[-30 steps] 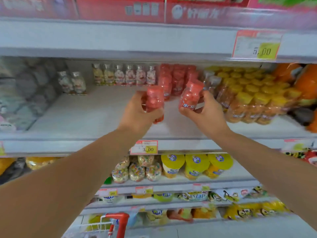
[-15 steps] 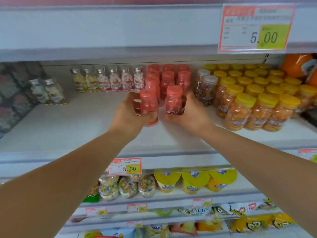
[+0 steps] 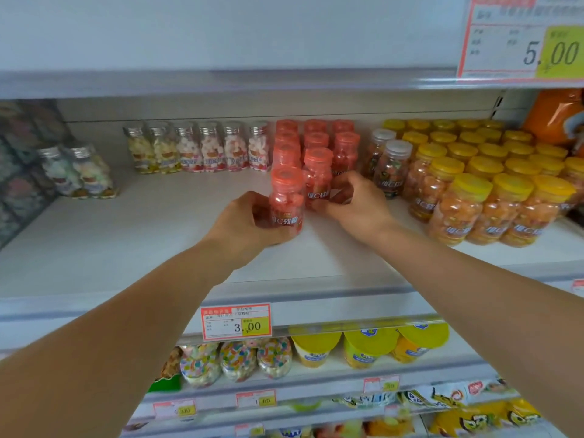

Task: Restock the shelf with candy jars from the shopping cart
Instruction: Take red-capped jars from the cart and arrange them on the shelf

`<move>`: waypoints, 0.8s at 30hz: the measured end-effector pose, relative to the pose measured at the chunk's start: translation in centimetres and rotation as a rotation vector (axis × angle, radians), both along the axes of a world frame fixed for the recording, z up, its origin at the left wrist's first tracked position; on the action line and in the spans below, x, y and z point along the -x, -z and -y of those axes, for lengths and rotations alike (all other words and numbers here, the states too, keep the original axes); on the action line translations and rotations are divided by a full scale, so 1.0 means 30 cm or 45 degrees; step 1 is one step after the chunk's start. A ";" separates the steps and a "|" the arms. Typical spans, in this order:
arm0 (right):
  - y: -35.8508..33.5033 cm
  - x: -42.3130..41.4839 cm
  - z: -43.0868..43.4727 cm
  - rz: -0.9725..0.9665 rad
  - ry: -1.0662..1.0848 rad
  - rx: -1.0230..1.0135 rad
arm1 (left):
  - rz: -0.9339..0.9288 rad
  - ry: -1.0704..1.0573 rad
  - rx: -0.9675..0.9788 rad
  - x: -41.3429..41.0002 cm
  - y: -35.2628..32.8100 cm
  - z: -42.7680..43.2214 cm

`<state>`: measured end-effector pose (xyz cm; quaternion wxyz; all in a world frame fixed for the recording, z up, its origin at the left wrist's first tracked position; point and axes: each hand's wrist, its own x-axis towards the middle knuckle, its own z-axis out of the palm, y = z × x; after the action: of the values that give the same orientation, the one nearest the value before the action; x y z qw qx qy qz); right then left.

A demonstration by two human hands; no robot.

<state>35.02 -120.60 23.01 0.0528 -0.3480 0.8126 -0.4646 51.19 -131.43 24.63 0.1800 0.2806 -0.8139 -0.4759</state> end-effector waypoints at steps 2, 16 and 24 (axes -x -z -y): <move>-0.004 0.001 0.008 0.005 0.020 -0.032 | -0.007 0.003 -0.027 0.007 0.001 0.000; -0.029 -0.095 -0.077 0.381 -0.350 0.016 | -0.011 -0.016 -0.198 0.016 -0.011 -0.011; -0.024 -0.118 -0.067 0.256 -0.224 0.074 | -0.023 -0.083 -0.135 0.024 0.010 0.006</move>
<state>38.57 -118.58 23.72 0.1645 -0.3711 0.7557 -0.5139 50.48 -131.61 24.34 0.1878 0.3118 -0.7764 -0.5146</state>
